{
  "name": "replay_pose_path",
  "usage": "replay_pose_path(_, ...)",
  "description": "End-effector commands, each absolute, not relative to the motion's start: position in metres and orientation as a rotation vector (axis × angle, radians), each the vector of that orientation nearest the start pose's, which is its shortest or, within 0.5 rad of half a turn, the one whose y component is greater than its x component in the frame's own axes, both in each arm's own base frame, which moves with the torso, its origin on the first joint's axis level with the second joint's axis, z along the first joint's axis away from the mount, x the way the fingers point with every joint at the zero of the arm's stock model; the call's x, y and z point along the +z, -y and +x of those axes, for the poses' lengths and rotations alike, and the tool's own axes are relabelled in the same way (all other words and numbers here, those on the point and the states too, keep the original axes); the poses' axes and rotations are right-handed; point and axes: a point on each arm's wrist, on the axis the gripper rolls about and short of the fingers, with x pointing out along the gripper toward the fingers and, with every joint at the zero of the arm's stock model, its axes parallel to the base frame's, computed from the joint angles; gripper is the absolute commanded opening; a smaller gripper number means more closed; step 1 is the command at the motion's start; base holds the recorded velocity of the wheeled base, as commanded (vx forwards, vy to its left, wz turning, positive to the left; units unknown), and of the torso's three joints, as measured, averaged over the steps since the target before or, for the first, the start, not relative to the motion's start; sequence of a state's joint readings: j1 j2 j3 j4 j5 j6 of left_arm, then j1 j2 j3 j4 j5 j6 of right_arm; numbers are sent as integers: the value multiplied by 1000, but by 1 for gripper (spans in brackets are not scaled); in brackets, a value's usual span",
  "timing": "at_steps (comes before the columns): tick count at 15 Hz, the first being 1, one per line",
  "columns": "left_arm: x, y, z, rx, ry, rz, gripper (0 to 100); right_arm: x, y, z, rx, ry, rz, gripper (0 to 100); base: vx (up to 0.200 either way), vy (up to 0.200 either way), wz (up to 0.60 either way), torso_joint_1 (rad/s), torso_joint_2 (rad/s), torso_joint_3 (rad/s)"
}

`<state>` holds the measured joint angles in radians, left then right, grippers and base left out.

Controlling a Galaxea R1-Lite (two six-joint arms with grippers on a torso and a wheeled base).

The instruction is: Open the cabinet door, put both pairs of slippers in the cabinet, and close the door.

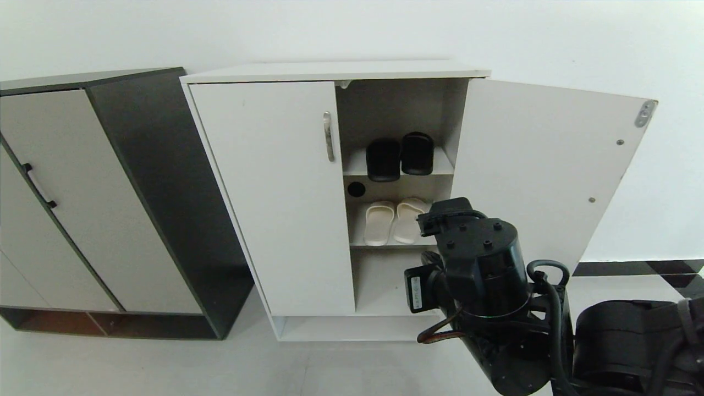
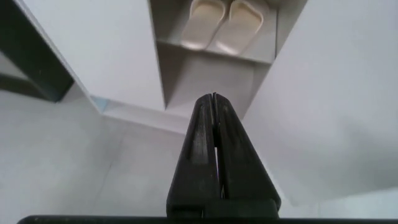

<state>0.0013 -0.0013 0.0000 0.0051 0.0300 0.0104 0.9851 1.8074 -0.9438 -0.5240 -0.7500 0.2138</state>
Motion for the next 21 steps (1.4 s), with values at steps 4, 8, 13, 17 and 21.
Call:
replay_pose_path(4, 75, -1, -23, 32, -5, 9, 0, 175, -265, 201, 237, -238, -21, 0, 0, 0, 0, 0, 0, 0)
replay_pose_path(8, 75, -1, -23, 32, -5, 9, 0, 173, -266, 202, 239, -243, -25, 0, 0, 0, 0, 0, 0, 0)
replay_pose_path(13, 75, -1, -23, 31, -5, 9, 0, 172, -266, 202, 241, -245, -26, 0, 0, 0, 0, 0, 0, 0)
replay_pose_path(17, 75, -1, -23, 31, -5, 9, 0, 170, -267, 203, 238, -249, -32, 0, 0, 0, 0, 0, 0, 0)
replay_pose_path(21, 75, -1, -23, 31, -5, 9, 0, 168, -267, 205, 232, -253, -37, 0, 0, 0, 0, 0, 0, 0)
